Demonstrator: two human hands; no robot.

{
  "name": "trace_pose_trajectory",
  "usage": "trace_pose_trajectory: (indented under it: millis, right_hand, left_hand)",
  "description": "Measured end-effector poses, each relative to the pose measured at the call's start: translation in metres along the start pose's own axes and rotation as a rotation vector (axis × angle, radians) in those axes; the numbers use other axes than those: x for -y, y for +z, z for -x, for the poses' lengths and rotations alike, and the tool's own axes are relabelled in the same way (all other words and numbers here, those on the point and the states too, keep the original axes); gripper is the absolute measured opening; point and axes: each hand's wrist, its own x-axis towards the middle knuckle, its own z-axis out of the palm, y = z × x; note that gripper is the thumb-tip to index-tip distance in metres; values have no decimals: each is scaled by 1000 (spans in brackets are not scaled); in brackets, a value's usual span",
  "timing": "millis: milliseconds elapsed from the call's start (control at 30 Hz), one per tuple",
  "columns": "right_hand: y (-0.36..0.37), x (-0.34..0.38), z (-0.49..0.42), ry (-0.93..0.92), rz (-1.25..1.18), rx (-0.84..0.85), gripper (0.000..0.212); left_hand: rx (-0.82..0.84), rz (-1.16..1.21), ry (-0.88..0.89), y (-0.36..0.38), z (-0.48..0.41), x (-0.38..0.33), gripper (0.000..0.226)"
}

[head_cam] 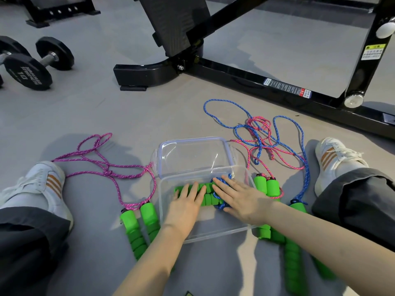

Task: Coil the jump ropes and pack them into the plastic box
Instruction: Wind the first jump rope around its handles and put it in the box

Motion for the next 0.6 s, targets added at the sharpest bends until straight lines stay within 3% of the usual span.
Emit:
trace_pose_trajectory:
  millis: [100,167,267,600]
  right_hand:
    - [-9,6,-2,123,-34,33,81]
    - [-8,8,-4,98,-27,50,95]
    - [-11,13,-5,126,-145,170,106]
    - [-1,8,-8,255,-161,27,72]
  left_hand:
    - [28,146,-16,1,1,0,69]
    - [70,230,-12,0,3,0,64]
    - [44,205,-10,0,3,2,78]
    - [25,105,-51,-17,0,-4,76]
